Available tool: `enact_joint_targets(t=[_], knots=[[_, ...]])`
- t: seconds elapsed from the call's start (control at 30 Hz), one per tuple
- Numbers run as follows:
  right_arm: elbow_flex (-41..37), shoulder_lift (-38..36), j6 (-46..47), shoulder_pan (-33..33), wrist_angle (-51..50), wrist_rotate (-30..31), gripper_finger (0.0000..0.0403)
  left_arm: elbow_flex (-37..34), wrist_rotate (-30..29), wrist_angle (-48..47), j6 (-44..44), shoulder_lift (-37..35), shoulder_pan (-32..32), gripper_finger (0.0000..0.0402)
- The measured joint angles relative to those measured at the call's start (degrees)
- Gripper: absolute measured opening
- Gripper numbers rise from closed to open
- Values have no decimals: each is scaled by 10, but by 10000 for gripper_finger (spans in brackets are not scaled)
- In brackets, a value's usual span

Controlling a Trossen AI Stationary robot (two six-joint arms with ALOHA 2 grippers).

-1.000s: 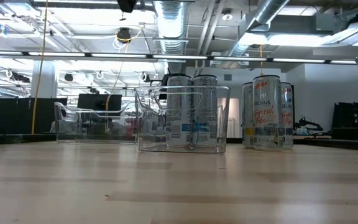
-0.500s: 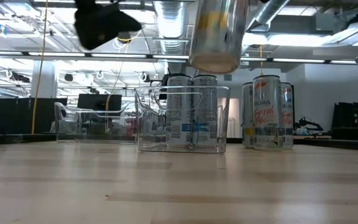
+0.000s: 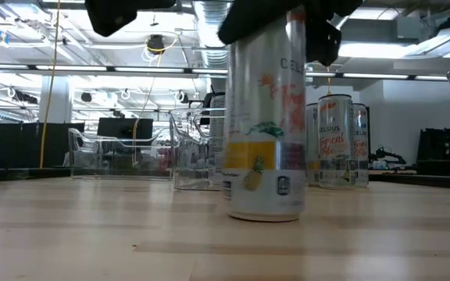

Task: Sort soda cans
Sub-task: Put the white yellow soda can into the top transparent bin

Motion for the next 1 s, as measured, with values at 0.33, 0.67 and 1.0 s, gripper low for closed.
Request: enact_joint_targets(t=[0.33,0.67,1.0], knots=[[0,10,6,-4,-4,-6,316,0,-8,-2,20,-2,-2,319],[0,-2,20,-28,6,-96,383,0,-9,29,72,-2,19,319],[0,-132,25,6,-39,-140,393,0,-23,57,183,-2,30,322]])
